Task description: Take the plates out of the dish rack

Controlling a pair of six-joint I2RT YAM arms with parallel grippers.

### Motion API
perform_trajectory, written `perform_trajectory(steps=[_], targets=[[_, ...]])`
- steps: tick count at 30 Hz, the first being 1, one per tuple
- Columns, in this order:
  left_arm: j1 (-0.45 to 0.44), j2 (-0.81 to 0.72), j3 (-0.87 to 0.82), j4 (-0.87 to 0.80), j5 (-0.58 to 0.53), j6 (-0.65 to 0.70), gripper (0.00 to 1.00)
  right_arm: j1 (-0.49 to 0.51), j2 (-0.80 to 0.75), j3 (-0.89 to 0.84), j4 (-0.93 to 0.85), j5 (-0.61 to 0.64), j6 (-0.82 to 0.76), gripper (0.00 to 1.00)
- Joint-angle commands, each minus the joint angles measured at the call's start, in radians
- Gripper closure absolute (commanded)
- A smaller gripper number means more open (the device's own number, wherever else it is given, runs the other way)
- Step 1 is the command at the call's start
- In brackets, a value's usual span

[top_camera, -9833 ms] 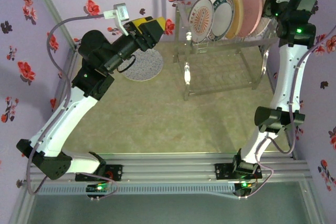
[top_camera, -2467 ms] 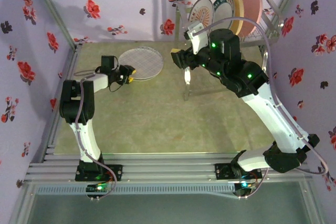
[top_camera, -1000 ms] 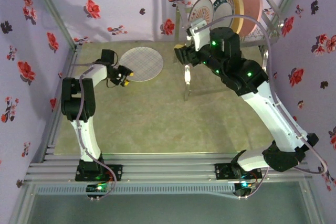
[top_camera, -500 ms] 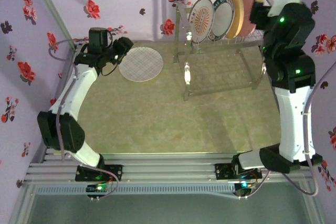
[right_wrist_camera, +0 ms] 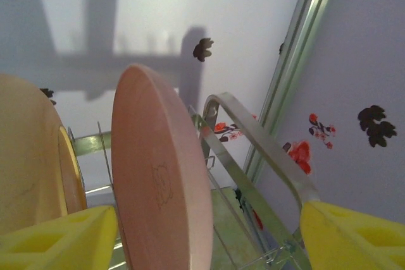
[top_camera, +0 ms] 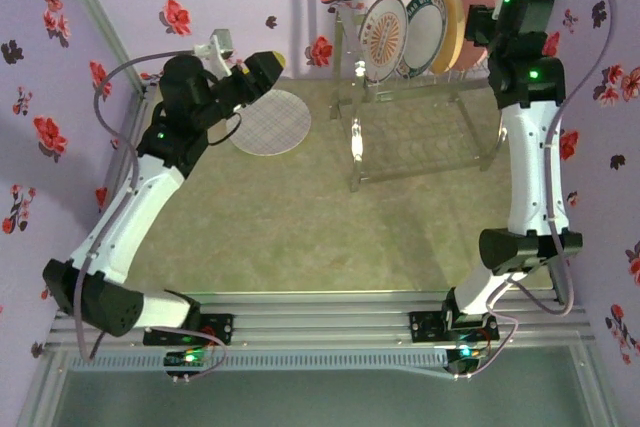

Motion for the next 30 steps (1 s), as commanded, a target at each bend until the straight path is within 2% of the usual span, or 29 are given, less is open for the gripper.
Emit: perform_trajectory(steps=[1, 12, 21, 30], targets=[[-0.01, -0.056, -0.021, 0.192, 0.021, 0.015, 0.35, -0.009, 0.004, 0.045, 0.004, -0.027, 0.022, 0.25], [-0.014, -0.062, 0.018, 0.198, 0.026, -0.011, 0.34, -0.01, 0.046, 0.04, -0.005, 0.009, -0.009, 0.36], [-0.022, -0.052, 0.033, 0.207, 0.026, -0.011, 0.34, -0.01, 0.067, 0.039, -0.007, 0.034, -0.027, 0.49], [-0.031, -0.045, 0.039, 0.214, 0.023, -0.01, 0.34, -0.009, 0.082, 0.04, 0.003, 0.047, -0.038, 0.69]])
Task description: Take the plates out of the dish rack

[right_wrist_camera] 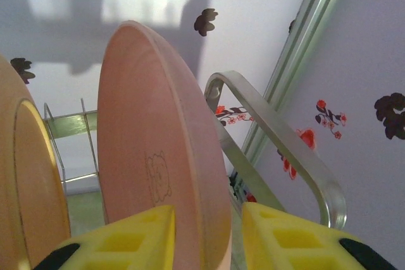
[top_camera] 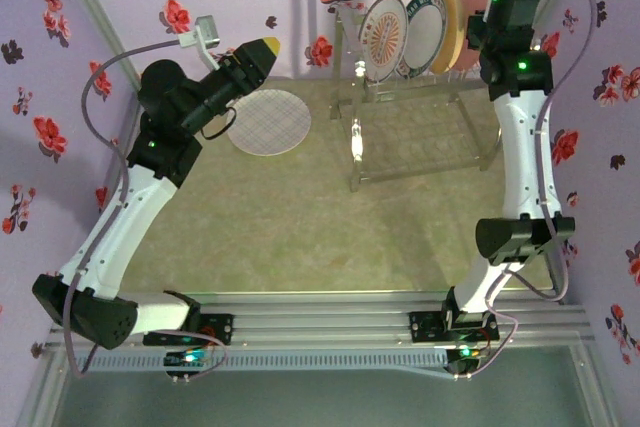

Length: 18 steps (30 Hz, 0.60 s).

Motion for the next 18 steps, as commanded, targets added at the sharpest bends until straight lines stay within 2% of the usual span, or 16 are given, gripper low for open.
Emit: perform_trajectory(steps=[1, 9, 18], targets=[[-0.01, 0.004, 0.036, 0.051, 0.009, -0.005, 0.34, -0.006, 0.013, 0.034, 0.011, 0.024, -0.005, 0.71], [-0.014, 0.001, 0.029, 0.048, 0.006, -0.002, 0.34, 0.026, 0.027, 0.042, 0.02, 0.051, -0.032, 0.89], [-0.016, -0.003, 0.023, 0.048, -0.001, -0.001, 0.34, 0.09, 0.042, 0.063, 0.038, 0.172, -0.107, 1.0]])
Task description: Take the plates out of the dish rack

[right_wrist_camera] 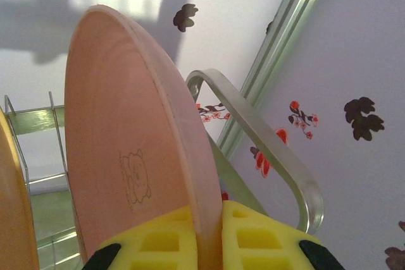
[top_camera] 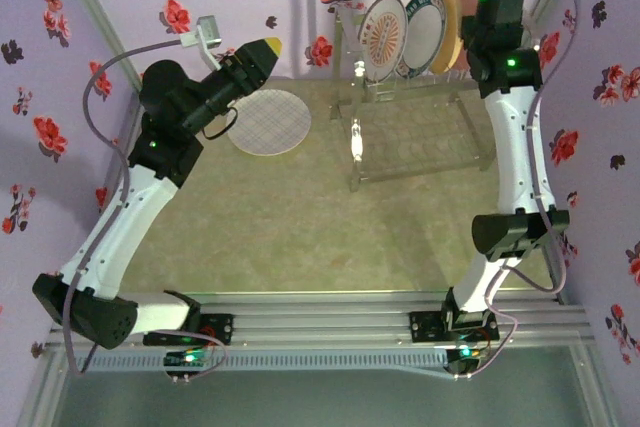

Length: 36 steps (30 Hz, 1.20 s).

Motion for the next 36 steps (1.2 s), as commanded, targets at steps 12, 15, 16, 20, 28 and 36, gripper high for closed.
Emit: perform_trajectory(steps=[12, 15, 16, 20, 28, 36], targets=[[-0.009, -0.009, 0.02, 0.039, -0.003, -0.003, 0.34, 0.094, 0.019, 0.084, 0.112, 0.169, -0.173, 1.0], [-0.01, -0.009, 0.02, 0.039, -0.004, -0.002, 0.34, 0.105, 0.026, 0.118, 0.114, 0.196, -0.199, 1.0], [-0.008, -0.008, 0.019, 0.041, -0.004, -0.003, 0.34, 0.108, 0.029, 0.128, 0.117, 0.204, -0.209, 1.0], [-0.01, -0.008, 0.016, 0.047, -0.005, -0.006, 0.34, 0.117, 0.028, 0.151, 0.136, 0.23, -0.241, 1.0], [-0.013, -0.002, 0.018, 0.051, -0.005, -0.007, 0.34, 0.121, 0.024, 0.182, 0.162, 0.275, -0.291, 1.0], [-0.015, 0.002, 0.031, 0.052, -0.003, -0.006, 0.34, 0.122, 0.015, 0.196, 0.229, 0.357, -0.386, 1.0]])
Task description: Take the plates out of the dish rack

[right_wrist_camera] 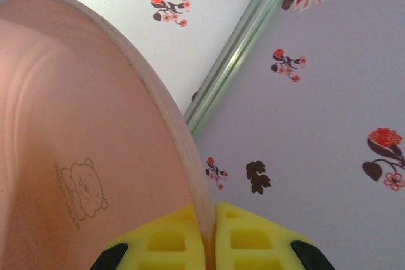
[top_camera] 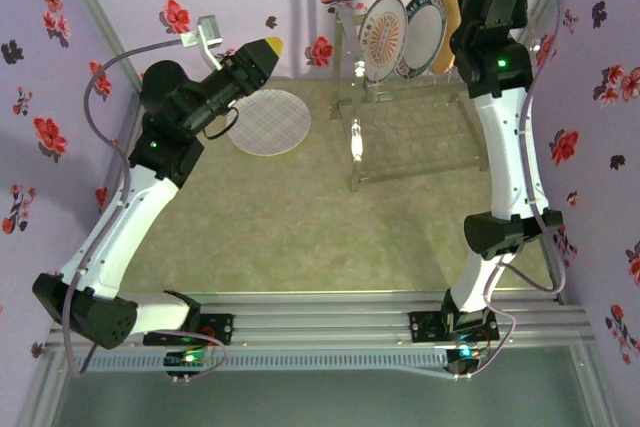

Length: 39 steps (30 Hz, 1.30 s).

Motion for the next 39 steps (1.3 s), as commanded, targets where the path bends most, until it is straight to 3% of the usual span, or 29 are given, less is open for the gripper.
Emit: perform_trajectory(steps=[1, 10, 17, 28, 39], targets=[[-0.008, 0.002, 0.031, 0.04, -0.004, -0.007, 0.34, 0.008, -0.015, 0.047, 0.112, 0.072, -0.07, 1.0], [-0.025, 0.021, 0.057, 0.037, 0.001, -0.014, 0.34, 0.008, -0.047, 0.048, 0.226, 0.152, -0.181, 1.0], [-0.071, 0.057, 0.084, 0.035, 0.003, -0.015, 0.34, 0.009, -0.109, 0.046, 0.228, 0.167, -0.147, 1.0], [-0.178, 0.148, 0.193, -0.059, 0.023, 0.069, 0.34, 0.02, -0.324, -0.038, 0.048, 0.077, 0.172, 1.0], [-0.323, 0.299, 0.414, -0.275, 0.002, 0.235, 0.32, 0.02, -0.556, -0.192, -0.188, -0.253, 0.563, 1.0]])
